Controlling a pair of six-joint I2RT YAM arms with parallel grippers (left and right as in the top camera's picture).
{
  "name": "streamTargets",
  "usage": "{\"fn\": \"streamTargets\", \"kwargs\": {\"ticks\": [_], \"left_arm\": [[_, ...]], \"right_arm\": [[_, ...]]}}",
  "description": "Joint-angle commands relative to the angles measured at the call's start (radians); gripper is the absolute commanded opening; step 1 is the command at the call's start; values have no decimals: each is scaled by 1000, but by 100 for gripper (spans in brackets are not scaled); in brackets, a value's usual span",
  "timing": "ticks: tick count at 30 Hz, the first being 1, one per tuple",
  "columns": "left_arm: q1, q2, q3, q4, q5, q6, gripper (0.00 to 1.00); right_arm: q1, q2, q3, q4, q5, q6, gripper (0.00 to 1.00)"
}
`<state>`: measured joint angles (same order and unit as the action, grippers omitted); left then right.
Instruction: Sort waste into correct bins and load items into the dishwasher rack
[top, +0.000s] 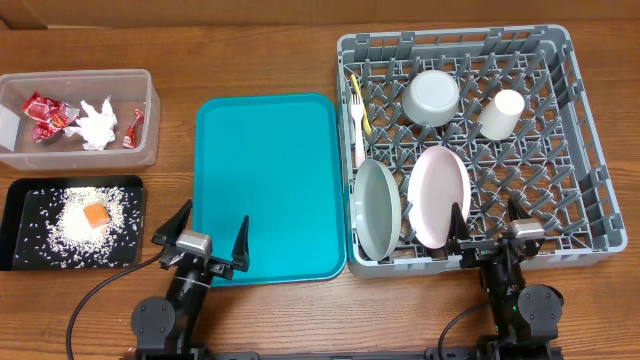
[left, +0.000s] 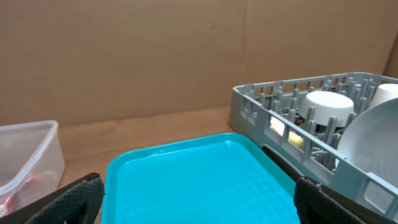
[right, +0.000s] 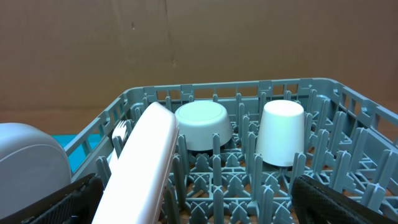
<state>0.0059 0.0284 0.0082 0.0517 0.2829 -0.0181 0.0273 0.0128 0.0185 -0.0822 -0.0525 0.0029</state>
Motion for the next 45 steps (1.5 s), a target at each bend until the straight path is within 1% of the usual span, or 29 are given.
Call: {"fn": "streamTargets", "kwargs": {"ticks": [1, 4, 45], "left_arm": [[-4, -26, -3, -12, -43, -34, 100], [-4, -26, -3, -121, -47, -37, 100], [-5, -24, -3, -107, -47, -34, 100]], "right_arm": [[3, -10, -10, 2, 6, -8, 100], [3, -10, -10, 2, 6, -8, 100], [3, -10, -10, 1, 6, -8, 100]]}}
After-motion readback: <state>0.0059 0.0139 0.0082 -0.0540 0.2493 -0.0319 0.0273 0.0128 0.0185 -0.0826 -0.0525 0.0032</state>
